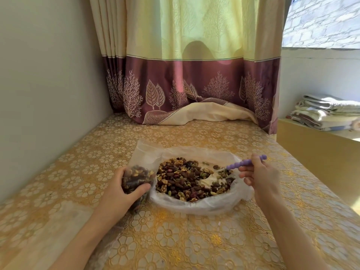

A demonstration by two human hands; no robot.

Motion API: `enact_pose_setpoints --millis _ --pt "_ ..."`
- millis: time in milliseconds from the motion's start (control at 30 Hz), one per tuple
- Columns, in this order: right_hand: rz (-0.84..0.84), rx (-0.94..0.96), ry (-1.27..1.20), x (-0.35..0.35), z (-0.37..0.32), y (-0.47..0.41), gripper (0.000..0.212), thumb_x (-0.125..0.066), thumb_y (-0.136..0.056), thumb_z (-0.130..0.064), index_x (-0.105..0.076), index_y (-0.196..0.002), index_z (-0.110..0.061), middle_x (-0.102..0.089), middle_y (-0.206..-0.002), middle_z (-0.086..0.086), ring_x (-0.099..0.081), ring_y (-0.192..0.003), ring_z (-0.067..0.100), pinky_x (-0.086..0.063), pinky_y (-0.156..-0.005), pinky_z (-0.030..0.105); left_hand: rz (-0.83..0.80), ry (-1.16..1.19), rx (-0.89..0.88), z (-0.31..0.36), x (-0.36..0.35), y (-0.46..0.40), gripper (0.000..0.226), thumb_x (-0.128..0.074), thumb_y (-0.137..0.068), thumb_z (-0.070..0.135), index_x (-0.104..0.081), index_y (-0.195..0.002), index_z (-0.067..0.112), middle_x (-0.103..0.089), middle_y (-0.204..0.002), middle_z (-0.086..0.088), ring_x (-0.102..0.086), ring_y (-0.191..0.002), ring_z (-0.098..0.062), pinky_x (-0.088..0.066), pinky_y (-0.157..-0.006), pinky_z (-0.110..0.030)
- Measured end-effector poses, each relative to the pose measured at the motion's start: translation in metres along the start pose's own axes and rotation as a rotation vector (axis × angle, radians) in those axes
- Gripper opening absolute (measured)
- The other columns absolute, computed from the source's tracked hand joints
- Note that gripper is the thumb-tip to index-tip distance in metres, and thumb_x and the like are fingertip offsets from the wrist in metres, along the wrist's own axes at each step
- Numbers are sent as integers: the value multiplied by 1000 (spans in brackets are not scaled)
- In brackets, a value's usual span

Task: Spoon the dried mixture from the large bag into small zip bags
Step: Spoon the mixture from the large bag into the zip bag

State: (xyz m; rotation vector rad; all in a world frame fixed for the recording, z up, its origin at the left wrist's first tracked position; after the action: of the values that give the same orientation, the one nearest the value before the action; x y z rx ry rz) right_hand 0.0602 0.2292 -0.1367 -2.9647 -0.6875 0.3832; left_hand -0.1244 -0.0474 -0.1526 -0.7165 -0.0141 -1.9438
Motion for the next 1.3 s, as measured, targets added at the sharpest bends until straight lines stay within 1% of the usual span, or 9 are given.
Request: enact_pose_setpoints --millis 167,333,467,600,667,800,967,1067,1300 --pt "9 2 -69 -8 -12 -2 40 -41 -102 -21 -58 -72 0 -67 -65 18 -51 -39 10 -33 -33 16 -3 7 -7 0 -1 1 54 -77 -71 34 -46 -113 28 -54 -101 16 -49 -88 6 -36 -66 -11" --pt "-61 47 -92 -38 -40 -4 47 -39 -103 -23 -56 -65 -2 -69 -59 15 -47 -38 10 -31 -32 16 -15 -9 -13 0 -1 1 57 -77 -71 37 -44 -117 28 -54 -107 10 -49 -92 0 -36 -69 -11" --pt "-110 58 -134 -74 -60 -2 44 -44 -101 -23 -55 -64 -4 -63 -48 7 -47 -36 7 -31 -32 16 -12 -19 -11 -1 0 1 54 -77 -71 38 -44 -114 29 -53 -108 8 -49 -94 -2 -35 -68 -11" --pt "-257 83 -86 -120 -72 8 42 -44 -101 -23 -60 -73 4 -68 -68 23 -49 -40 9 -34 -34 17 -2 4 -11 -5 4 -1 51 -77 -71 38 -44 -110 31 -53 -106 11 -49 -92 4 -36 -67 -10" --pt "-295 150 -28 -132 -78 13 41 -45 -101 -25 -61 -77 5 -68 -73 26 -52 -42 11 -36 -35 18 -5 10 -11 -4 2 -1 52 -77 -71 38 -42 -109 34 -52 -106 13 -48 -92 6 -36 -67 -9" --pt "-407 365 110 -148 -88 27 37 -47 -100 -24 -59 -69 -7 -70 -65 17 -56 -44 17 -41 -40 23 -21 37 -7 -3 -1 0 55 -77 -71 39 -40 -112 35 -51 -109 15 -49 -95 7 -37 -69 -10" --pt "-542 529 177 -154 -89 40 31 -44 -101 -19 -59 -77 -9 -72 -68 8 -58 -49 19 -43 -43 25 -25 55 -17 -2 -1 -1 59 -77 -71 39 -39 -116 35 -52 -109 17 -48 -95 8 -37 -69 -10" --pt "-519 541 112 -143 -88 39 32 -42 -101 -17 -60 -76 -8 -73 -68 3 -58 -48 14 -43 -41 20 -31 59 -14 -2 -2 -1 59 -77 -71 39 -39 -117 34 -53 -110 17 -49 -96 5 -37 -71 -10" --pt "-211 355 1 -86 -69 8 37 -43 -102 -24 -58 -71 -10 -72 -64 8 -55 -43 11 -40 -38 18 -40 52 -7 -1 -2 -1 56 -76 -71 39 -39 -114 37 -54 -109 17 -49 -94 5 -37 -69 -11"
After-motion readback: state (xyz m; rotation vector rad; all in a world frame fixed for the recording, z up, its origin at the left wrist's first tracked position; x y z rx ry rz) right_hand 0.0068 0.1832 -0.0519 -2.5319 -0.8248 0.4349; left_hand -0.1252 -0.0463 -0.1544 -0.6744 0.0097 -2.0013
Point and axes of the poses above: each hand's wrist, its own y-axis away from the middle knuckle, its own x-axis out of the back of the hand, z = x × y, the point moved 4 cm from there along -y, towards the middle knuckle
